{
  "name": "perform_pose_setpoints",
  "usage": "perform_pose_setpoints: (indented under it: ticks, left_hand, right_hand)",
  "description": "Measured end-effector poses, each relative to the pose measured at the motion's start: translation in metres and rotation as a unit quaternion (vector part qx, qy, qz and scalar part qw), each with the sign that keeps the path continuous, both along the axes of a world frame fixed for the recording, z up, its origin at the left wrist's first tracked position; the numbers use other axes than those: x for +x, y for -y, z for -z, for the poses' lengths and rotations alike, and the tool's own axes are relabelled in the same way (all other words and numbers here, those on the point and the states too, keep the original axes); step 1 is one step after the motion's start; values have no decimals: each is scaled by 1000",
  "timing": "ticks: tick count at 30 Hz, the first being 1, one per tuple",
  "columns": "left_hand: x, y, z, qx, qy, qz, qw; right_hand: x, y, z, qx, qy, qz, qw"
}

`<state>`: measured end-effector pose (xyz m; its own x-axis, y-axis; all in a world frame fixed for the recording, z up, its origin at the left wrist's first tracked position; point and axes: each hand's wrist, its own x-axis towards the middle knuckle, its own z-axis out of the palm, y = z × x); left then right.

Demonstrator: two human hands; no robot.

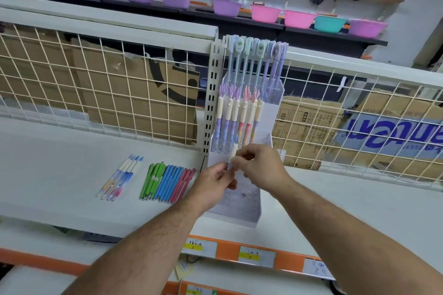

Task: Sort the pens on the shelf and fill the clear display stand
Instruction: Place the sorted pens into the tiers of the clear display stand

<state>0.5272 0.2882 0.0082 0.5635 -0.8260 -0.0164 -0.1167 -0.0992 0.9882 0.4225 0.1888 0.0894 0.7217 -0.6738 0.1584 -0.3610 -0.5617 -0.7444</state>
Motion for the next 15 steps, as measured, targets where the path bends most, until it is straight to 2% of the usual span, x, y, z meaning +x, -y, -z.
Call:
perform_pose_setpoints:
  ticks: [4, 7, 9, 11, 12, 15]
  left_hand:
    - [0, 0, -1, 3, 13, 7, 1000]
    - [-3, 0, 0, 19, 64, 23, 997]
    - [-6, 0, 8, 59, 171, 23, 983]
    - [-4, -2, 16, 106, 292, -8, 950]
    - [-1, -4, 20, 114, 306, -20, 945]
    - [5, -8, 26, 107, 250, -11, 962]
  right_hand:
    - [4, -4, 5, -27, -4, 3, 1000]
    - [2, -3, 3, -12, 10, 15, 1000]
    - [-2, 2, -3, 3, 32, 26, 999]
    - [-7, 7, -12, 23, 58, 36, 997]
    - [-9, 11, -17, 28, 70, 41, 996]
    - [-16, 21, -33, 25, 99, 65, 993]
